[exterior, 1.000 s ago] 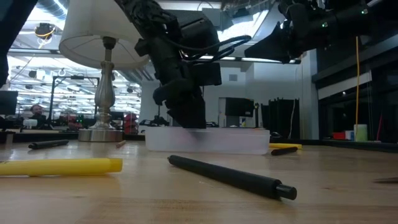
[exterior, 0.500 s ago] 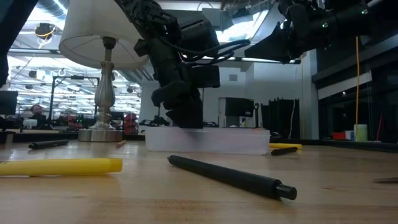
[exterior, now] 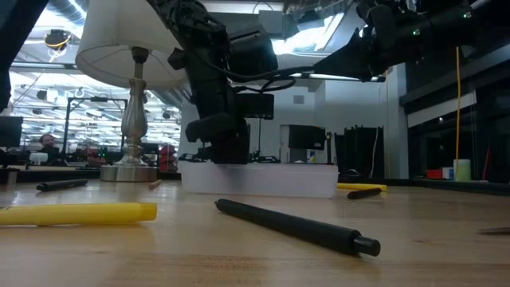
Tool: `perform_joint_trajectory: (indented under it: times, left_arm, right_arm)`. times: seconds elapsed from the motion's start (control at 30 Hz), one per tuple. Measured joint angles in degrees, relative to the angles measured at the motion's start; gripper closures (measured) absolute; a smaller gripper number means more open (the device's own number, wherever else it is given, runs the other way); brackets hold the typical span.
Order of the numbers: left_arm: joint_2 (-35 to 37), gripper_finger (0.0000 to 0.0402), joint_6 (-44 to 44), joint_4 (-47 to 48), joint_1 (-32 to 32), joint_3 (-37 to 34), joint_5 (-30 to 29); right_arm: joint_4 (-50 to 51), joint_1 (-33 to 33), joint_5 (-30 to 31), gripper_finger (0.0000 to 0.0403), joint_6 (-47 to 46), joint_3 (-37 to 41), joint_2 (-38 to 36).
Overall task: Pick & place school supplies into a supply box
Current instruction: Put the orange pencil into the transparent supply box, then put the yellow pen into the transparent supply box
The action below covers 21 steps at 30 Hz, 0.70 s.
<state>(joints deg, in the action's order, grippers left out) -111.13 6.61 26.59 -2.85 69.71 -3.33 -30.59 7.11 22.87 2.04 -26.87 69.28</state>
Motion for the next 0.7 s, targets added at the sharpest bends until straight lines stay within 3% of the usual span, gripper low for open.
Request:
perform_joint_trajectory:
  times: [0.7]
  left_arm:
    - [0.00, 0.0340, -0.37, 5.14, 0.00, 5.46, -1.92]
  right_arm:
    - [0.02, 0.00, 0.00, 0.0359, 0.00, 0.00, -0.02]
